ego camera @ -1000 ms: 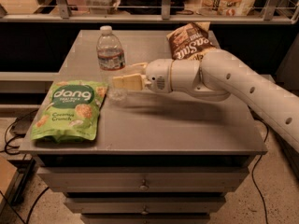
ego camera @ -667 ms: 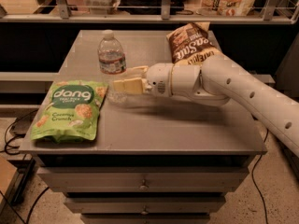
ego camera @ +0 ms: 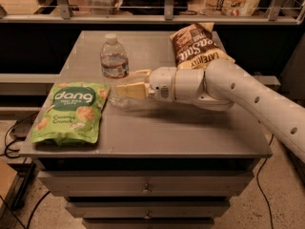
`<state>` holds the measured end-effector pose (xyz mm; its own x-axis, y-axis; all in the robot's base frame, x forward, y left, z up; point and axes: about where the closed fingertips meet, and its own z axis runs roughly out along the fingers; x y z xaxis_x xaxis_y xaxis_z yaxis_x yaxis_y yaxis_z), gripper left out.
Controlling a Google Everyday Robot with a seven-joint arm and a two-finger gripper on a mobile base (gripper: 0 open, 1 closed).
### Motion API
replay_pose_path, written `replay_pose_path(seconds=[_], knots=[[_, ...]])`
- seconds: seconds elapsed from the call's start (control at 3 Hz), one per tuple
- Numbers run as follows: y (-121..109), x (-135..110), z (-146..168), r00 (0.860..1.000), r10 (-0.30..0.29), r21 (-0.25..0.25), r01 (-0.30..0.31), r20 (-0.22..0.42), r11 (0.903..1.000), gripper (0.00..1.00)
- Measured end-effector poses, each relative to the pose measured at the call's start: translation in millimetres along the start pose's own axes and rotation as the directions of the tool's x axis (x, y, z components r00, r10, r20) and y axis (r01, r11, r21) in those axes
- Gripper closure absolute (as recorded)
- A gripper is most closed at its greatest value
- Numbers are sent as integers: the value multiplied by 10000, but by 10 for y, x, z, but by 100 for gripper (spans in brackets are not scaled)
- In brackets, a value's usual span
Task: Move water bottle near green rice chip bag
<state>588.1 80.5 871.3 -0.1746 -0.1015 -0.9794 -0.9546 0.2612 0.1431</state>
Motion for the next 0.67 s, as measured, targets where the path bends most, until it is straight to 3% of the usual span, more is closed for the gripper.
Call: replay_pose_path(seconds=[0.33,0.67], knots=[[1,-7,-1,10000,-2,0,2,0,10000,27],[2,-6,0,10000,-5,0,5,-1,10000,4]])
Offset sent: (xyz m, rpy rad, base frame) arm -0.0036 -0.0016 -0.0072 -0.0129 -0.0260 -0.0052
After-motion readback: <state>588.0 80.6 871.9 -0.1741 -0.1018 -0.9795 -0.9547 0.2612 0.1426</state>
